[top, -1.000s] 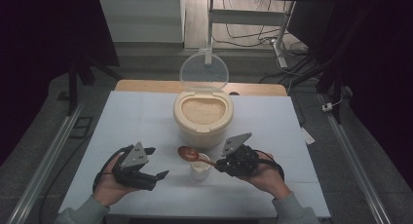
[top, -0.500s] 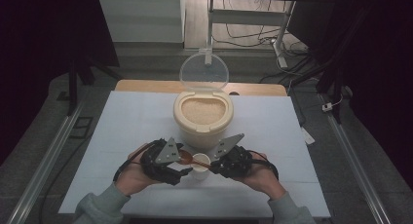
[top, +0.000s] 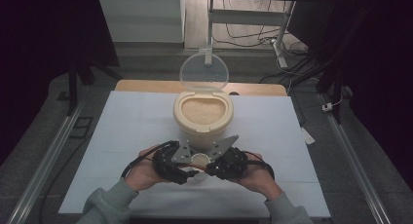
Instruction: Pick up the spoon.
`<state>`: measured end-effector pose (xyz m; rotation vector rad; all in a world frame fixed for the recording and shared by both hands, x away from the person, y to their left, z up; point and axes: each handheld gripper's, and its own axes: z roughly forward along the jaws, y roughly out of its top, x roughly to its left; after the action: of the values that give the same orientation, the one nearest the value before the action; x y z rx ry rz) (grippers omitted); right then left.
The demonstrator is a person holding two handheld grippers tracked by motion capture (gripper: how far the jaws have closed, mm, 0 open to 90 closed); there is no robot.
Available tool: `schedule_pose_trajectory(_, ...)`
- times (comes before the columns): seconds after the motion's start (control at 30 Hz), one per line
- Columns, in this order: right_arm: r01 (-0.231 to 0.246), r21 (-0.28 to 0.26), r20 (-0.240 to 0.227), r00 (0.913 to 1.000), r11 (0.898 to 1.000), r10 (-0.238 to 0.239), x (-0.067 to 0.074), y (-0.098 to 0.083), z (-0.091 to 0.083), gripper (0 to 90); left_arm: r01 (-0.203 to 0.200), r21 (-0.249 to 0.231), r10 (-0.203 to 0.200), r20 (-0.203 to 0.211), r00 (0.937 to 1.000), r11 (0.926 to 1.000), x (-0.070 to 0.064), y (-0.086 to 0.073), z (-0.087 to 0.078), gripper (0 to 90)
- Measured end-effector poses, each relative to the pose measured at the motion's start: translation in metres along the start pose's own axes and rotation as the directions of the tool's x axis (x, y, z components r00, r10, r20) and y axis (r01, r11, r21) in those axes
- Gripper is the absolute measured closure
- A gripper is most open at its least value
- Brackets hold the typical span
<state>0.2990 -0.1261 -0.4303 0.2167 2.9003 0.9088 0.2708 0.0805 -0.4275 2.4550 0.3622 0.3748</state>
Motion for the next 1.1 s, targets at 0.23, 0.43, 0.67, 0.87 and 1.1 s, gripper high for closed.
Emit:
schedule_pose_trajectory(0.23, 0.019, 0.005, -0.006, 0.9998, 1.0, -0.019, 0.002, 0.003, 0.001, 79.1, -0.043, 0.043, 0.041, 0.037, 0.9985, 0.9981, -0.001, 0.0, 0.006, 48.1)
schedule_pose_trajectory(0.43, 0.042, -0.004, -0.013, 0.999, 0.999, -0.042, 0.006, 0.006, 0.002, 79.1, -0.068, 0.062, 0.065, 0.046, 0.9968, 0.9957, -0.002, -0.001, 0.009, 56.5)
schedule_pose_trajectory(0.67, 0.066, -0.005, -0.031, 0.9973, 0.998, -0.066, 0.008, 0.007, 0.003, 79.0, -0.103, 0.095, 0.096, 0.07, 0.9929, 0.9902, -0.005, -0.003, 0.012, 68.2)
schedule_pose_trajectory(0.87, 0.093, -0.003, -0.061, 0.9938, 0.996, -0.093, 0.01, 0.007, 0.004, 78.3, -0.148, 0.117, 0.13, 0.148, 0.9805, 0.9821, -0.007, -0.006, 0.018, 77.4)
schedule_pose_trajectory(1.1, 0.073, -0.025, -0.058, 0.9955, 0.997, -0.074, 0.01, 0.007, 0.002, 77.4, -0.161, 0.123, 0.139, 0.168, 0.976, 0.9792, -0.008, -0.006, 0.019, 79.7)
